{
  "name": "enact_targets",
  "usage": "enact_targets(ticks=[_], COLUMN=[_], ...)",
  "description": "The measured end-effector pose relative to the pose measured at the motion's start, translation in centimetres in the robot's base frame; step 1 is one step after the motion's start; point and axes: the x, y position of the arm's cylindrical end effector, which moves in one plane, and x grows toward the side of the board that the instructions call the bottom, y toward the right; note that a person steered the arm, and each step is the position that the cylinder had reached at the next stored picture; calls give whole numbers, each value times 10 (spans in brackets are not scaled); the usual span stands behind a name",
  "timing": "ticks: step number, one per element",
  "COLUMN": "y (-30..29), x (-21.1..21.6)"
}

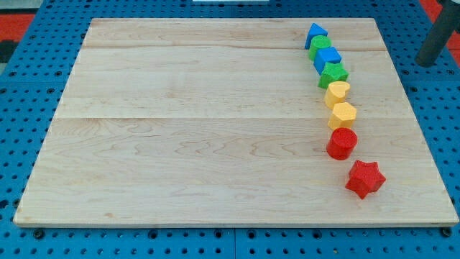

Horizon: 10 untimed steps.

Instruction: Move the red star into the red circle

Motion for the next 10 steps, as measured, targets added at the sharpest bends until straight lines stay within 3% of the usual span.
enact_targets(ticks=[2,3,4,5,7,8,9,10], y=[-3,-32,-105,-144,-170,-185,-284,-290], x=[173,265,283,263,250,278,260,221])
